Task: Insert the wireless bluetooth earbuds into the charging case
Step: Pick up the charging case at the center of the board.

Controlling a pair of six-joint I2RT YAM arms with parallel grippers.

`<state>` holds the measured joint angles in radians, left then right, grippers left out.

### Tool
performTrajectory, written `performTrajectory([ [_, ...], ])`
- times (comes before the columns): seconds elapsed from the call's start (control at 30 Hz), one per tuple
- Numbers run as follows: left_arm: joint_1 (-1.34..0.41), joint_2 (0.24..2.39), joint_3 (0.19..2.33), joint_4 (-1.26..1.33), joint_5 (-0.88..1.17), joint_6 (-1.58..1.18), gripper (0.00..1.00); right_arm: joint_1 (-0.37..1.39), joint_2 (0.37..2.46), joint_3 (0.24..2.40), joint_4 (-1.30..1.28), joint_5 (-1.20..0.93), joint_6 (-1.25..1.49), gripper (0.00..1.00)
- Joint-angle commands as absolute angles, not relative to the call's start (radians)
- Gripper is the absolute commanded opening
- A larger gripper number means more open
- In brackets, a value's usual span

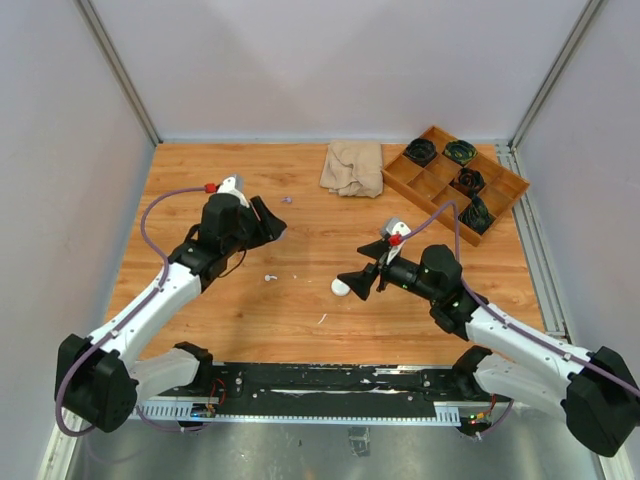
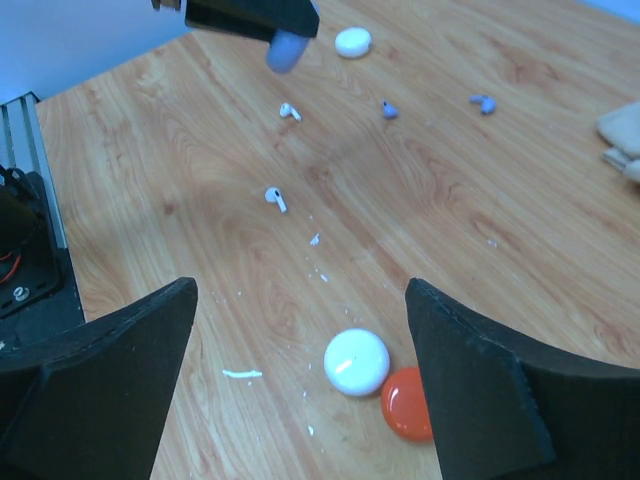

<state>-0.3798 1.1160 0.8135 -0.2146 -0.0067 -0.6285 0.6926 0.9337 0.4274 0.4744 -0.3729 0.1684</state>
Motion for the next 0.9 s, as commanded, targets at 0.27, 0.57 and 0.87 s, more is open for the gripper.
performTrajectory([
  [0.27, -0.726, 1.036, 0.724, 0.084, -0.242, -0.771, 0.43, 0.786, 1.055, 0.455, 0.745, -0.299, 0.151, 0.71],
  [0.57, -0.872, 1.066, 0.708, 0.176, -0.380, -0.792, 0.43, 0.793, 1.112, 0.443, 0.897, -0.286, 0.216, 0.56],
  [0.87, -0.937, 1.088, 0.709, 0.226, -0.439, -0.821, 0.43, 0.795, 1.135, 0.430, 0.998, -0.286, 0.237, 0.47],
])
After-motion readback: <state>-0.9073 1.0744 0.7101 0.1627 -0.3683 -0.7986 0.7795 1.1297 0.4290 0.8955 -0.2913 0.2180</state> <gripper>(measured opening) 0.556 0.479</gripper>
